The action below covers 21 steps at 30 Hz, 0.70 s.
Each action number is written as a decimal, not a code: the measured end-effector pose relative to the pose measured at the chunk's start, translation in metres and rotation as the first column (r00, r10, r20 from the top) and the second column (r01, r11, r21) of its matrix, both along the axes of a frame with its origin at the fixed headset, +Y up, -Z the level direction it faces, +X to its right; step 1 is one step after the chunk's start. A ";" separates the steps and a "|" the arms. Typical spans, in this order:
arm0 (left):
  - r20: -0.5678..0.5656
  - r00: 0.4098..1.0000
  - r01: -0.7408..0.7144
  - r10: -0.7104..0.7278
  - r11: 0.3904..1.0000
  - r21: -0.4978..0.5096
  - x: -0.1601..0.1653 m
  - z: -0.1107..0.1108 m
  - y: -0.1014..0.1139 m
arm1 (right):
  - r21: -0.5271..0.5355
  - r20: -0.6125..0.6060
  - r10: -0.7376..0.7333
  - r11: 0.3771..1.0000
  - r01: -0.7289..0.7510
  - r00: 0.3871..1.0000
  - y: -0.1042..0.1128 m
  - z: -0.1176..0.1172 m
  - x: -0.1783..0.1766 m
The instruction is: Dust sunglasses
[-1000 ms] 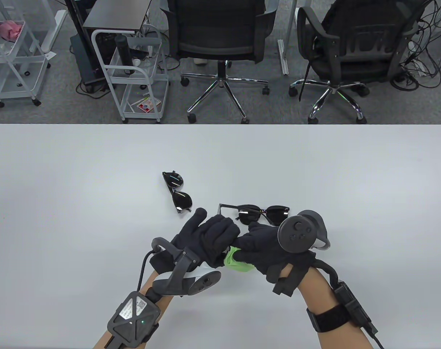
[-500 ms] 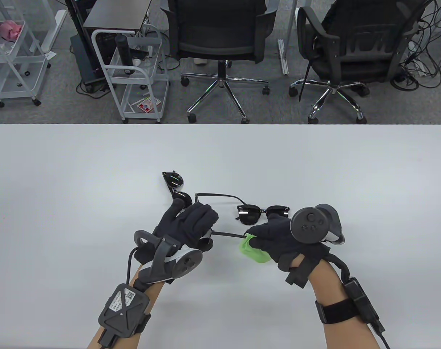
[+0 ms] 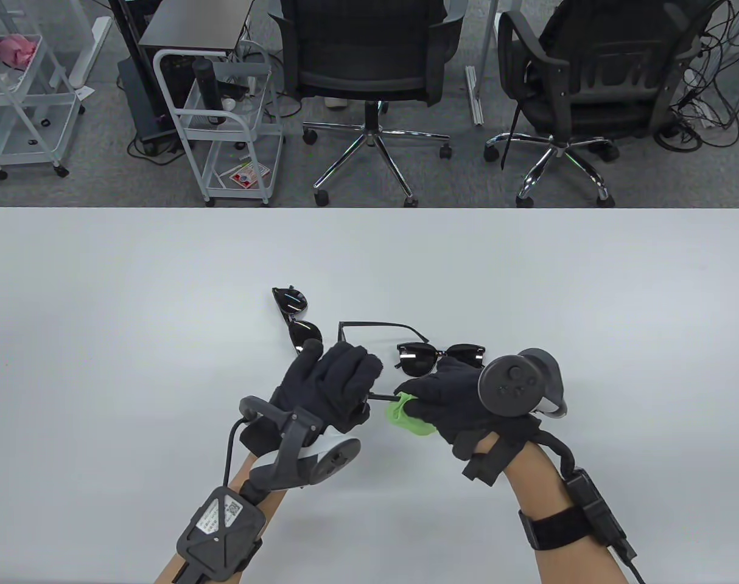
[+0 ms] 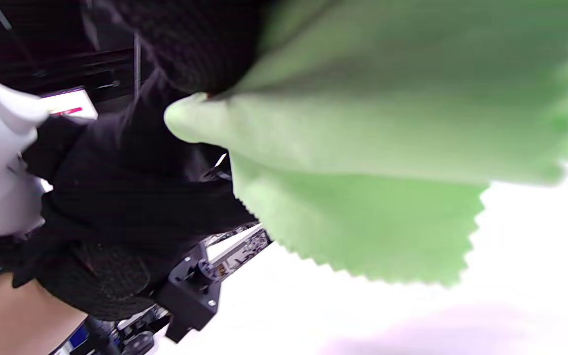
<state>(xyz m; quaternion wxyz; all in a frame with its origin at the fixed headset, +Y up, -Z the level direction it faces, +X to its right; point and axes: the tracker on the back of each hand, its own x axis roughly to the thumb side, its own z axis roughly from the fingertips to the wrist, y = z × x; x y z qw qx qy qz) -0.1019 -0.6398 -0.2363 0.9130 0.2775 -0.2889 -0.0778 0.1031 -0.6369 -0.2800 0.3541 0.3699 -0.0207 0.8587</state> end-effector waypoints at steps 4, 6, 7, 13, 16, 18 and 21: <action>0.005 0.999 0.044 -0.045 0.998 0.042 0.004 0.004 0.000 | 0.053 -0.004 0.014 0.998 -0.013 1.000 0.007 0.006 -0.011; 0.010 1.000 0.020 -0.020 1.000 0.006 0.002 0.002 -0.001 | 0.018 -0.015 0.008 1.000 -0.008 1.000 0.005 0.003 -0.010; 0.008 1.000 0.015 -0.015 1.000 -0.002 0.003 0.001 -0.002 | 0.008 -0.020 0.006 1.000 -0.006 1.000 0.004 0.002 -0.009; -0.031 0.999 -0.040 0.039 0.999 -0.025 -0.011 -0.008 0.004 | -0.010 0.023 0.049 0.999 -0.049 0.999 0.002 -0.008 0.019; -0.066 0.995 -0.072 0.069 0.996 -0.048 -0.025 -0.015 0.005 | -0.040 0.060 0.031 0.999 -0.028 0.998 -0.002 -0.013 0.039; -0.076 0.993 -0.098 0.092 0.992 -0.083 -0.030 -0.019 0.003 | -0.066 0.075 -0.011 0.998 0.016 0.997 -0.006 -0.016 0.046; -0.070 0.989 -0.138 0.129 0.981 -0.135 -0.031 -0.020 0.002 | -0.067 0.080 -0.056 0.996 0.061 0.995 -0.009 -0.015 0.044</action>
